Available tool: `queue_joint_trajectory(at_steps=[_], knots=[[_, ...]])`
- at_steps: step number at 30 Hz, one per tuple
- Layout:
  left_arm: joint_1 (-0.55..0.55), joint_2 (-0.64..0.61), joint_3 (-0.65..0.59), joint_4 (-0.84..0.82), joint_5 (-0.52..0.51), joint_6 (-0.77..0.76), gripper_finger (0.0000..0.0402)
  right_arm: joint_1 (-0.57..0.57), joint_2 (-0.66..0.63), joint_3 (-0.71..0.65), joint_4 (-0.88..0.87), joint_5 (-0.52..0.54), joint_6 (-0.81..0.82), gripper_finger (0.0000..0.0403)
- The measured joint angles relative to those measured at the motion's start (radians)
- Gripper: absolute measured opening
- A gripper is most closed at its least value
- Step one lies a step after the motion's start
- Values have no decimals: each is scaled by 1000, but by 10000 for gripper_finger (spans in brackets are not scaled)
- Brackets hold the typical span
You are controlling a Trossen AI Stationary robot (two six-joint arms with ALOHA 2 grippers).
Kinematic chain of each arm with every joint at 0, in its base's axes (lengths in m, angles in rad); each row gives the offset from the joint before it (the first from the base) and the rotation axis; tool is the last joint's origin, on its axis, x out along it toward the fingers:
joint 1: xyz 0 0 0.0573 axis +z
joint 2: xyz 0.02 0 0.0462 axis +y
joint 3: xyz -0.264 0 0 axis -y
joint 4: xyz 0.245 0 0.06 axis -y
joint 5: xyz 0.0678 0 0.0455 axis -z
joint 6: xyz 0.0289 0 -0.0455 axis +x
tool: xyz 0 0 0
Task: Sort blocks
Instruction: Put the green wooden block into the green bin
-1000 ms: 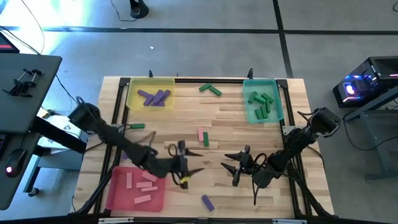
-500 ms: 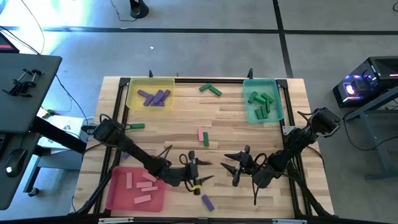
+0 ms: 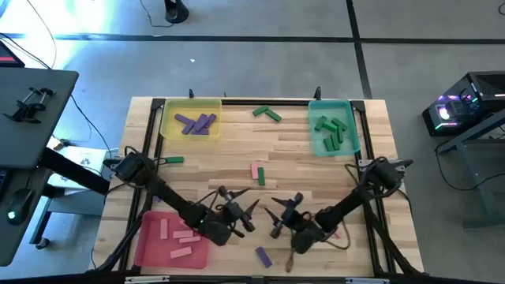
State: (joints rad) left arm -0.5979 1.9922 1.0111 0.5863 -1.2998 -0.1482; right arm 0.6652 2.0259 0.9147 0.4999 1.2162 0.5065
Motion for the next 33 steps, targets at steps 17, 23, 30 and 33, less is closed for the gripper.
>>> queue_joint_trajectory(at_steps=[17,23,30,33], knots=[[-62,-254,0,-795,-76,-562,227,-274,72,111,-327,-280,362,192],[-87,-252,0,-964,-61,-788,227,-320,70,110,-417,-343,430,191],[-100,-252,0,-982,-55,-811,227,-338,66,114,-499,-380,439,109],[-104,-252,0,-982,-54,-811,227,-334,66,114,-507,-379,429,44]])
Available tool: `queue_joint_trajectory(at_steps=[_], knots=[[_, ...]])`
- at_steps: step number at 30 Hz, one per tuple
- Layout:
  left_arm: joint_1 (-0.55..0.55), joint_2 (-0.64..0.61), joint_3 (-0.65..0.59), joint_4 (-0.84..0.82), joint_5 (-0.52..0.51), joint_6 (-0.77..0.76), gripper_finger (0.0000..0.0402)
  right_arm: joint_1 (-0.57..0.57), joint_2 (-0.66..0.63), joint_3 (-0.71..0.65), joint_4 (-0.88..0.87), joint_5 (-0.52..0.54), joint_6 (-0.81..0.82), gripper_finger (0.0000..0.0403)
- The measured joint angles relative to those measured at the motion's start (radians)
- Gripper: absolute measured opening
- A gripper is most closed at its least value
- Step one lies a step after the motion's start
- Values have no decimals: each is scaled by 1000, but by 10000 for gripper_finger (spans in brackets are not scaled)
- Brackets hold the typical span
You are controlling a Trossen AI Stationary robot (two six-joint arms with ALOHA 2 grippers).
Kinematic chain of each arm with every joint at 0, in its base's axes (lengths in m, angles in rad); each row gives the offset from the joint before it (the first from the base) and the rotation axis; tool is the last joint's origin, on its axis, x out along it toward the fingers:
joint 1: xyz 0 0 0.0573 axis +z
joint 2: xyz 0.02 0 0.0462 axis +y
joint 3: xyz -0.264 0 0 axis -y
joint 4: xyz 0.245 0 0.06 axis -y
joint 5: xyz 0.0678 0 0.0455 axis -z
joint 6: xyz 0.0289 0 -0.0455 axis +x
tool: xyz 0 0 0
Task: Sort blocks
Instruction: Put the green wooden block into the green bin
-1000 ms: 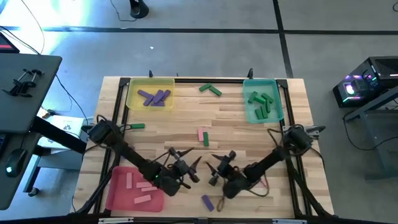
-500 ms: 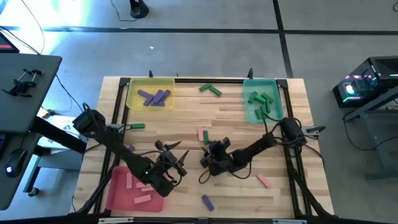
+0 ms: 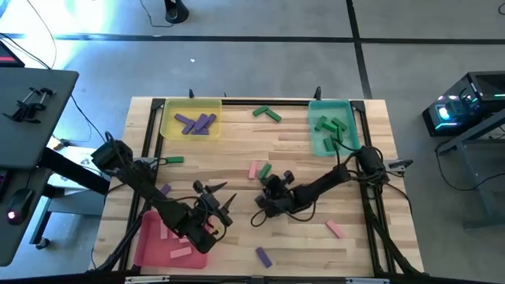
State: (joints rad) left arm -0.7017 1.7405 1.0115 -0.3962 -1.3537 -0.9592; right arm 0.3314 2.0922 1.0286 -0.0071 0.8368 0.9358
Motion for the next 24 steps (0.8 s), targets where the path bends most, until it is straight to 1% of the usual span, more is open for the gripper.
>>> queue_joint_trajectory(at_steps=[1,3,6,8,12,15,17,19,22,24], knots=[[-1,0,0,0,0,0,227,4,0,0,-1,0,-9,24],[-2,0,0,-2,0,0,227,13,1,0,-4,5,-20,9],[-2,0,0,-3,4,0,227,29,-12,-1,-54,0,-11,17],[-4,0,0,-3,6,1,227,45,-40,-3,-134,-6,-9,16],[-9,0,0,-4,6,11,227,76,-128,-9,-330,-46,-28,3],[-9,0,0,-2,6,11,227,85,-199,-9,-425,-25,0,7],[-9,0,0,-2,6,11,227,82,-225,-8,-433,-17,-32,17],[-9,0,0,-2,6,11,227,76,-232,-8,-402,-18,-117,38],[-9,0,0,-2,7,19,227,47,-233,-8,-365,-42,-288,87],[-9,0,0,-2,9,24,227,1,-233,-7,-358,-101,-413,127]])
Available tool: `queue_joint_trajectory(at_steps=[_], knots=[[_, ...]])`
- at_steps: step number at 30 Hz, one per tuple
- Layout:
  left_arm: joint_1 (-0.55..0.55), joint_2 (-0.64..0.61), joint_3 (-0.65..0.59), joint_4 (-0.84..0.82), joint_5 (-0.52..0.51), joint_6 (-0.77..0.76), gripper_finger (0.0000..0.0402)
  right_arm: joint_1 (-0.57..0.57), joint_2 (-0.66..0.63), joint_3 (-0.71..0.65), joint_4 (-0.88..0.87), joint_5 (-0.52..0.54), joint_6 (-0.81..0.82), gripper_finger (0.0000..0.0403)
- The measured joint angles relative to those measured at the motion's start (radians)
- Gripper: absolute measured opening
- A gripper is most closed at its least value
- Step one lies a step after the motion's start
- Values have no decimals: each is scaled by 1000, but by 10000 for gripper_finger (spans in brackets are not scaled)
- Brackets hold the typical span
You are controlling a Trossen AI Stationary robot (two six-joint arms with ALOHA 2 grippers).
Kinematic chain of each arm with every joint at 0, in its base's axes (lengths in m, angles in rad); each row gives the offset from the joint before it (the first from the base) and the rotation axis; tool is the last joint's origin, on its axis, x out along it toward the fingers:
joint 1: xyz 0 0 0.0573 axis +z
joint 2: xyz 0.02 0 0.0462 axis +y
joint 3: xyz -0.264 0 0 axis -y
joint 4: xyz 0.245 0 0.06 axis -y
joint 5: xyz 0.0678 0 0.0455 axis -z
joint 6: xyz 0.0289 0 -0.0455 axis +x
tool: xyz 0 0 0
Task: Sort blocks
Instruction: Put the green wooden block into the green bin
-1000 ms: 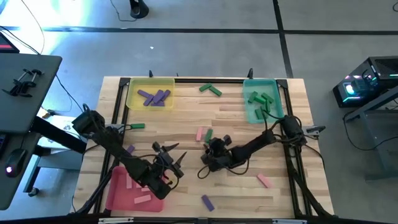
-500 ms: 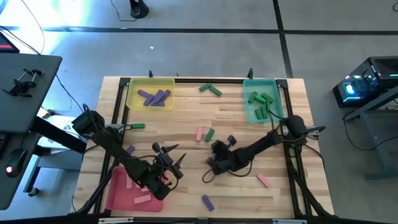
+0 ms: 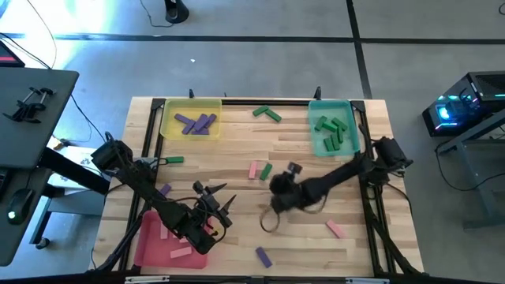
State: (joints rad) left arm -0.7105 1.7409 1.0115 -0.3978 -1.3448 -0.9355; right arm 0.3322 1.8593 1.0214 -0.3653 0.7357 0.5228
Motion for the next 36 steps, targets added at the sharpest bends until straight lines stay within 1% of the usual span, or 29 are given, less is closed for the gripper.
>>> queue_joint_trajectory(at_steps=[3,6,8,9,13,17,20,26,29,31,36], knots=[[0,0,0,-1,2,6,227,-94,0,0,15,-156,-237,188],[0,0,0,-1,4,22,227,-188,-2,1,63,-377,-501,236],[0,0,0,-1,13,33,227,-239,-4,4,95,-491,-611,253],[0,0,0,-1,19,37,227,-259,-4,9,97,-523,-641,258],[0,0,0,-1,43,40,227,-321,-2,30,111,-661,-706,263],[0,0,0,1,56,40,227,-358,-2,31,154,-731,-813,264],[-3,0,0,1,59,40,227,-377,-4,31,180,-774,-823,264],[-2,0,0,4,58,46,227,-416,-6,29,206,-867,-924,264],[4,0,0,7,59,49,227,-447,8,29,211,-881,-946,264],[5,0,0,7,59,51,227,-463,28,29,214,-909,-966,264],[5,0,0,6,59,58,227,-478,76,32,210,-940,-974,263]])
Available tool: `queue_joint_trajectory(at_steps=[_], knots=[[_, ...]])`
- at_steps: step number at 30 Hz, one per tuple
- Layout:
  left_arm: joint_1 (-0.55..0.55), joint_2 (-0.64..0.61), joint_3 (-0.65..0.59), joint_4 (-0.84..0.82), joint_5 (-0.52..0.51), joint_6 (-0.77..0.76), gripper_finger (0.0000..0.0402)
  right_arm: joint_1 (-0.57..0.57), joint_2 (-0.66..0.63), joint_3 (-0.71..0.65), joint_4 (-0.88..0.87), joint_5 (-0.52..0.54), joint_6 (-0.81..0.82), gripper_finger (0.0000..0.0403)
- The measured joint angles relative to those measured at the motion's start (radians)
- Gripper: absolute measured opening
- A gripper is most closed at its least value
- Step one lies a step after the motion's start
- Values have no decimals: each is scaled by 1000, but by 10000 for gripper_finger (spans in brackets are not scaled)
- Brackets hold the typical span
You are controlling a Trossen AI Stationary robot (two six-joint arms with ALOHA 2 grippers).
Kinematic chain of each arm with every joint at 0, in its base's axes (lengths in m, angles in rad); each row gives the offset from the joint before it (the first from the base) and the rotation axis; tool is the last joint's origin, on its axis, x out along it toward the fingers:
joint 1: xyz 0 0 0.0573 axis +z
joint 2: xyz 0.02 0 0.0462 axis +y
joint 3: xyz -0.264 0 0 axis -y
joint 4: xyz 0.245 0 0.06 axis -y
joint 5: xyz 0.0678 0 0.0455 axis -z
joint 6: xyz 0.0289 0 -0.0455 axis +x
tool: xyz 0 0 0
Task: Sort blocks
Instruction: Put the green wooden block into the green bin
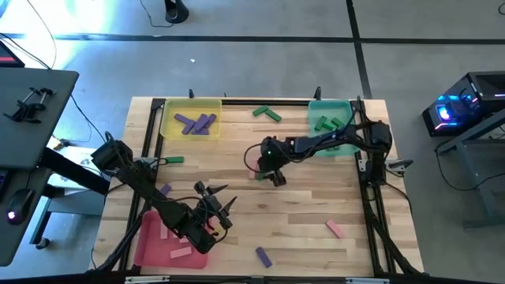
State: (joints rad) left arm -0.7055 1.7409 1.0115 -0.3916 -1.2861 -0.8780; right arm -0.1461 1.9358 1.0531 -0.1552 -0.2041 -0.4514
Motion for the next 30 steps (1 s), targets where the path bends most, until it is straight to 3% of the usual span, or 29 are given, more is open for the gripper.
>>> queue_joint_trajectory(at_steps=[6,14,21,27,30], knots=[[0,0,0,0,0,0,227,0,16,2,-46,1,51,223],[-16,0,0,0,1,-22,227,45,14,4,-119,79,292,73],[-16,0,0,1,1,-28,227,192,-49,-4,-187,258,364,71],[-16,0,-1,2,1,-28,227,274,-224,-11,-280,201,363,71],[-16,0,-1,3,1,-28,227,286,-346,-9,-339,248,371,71]])
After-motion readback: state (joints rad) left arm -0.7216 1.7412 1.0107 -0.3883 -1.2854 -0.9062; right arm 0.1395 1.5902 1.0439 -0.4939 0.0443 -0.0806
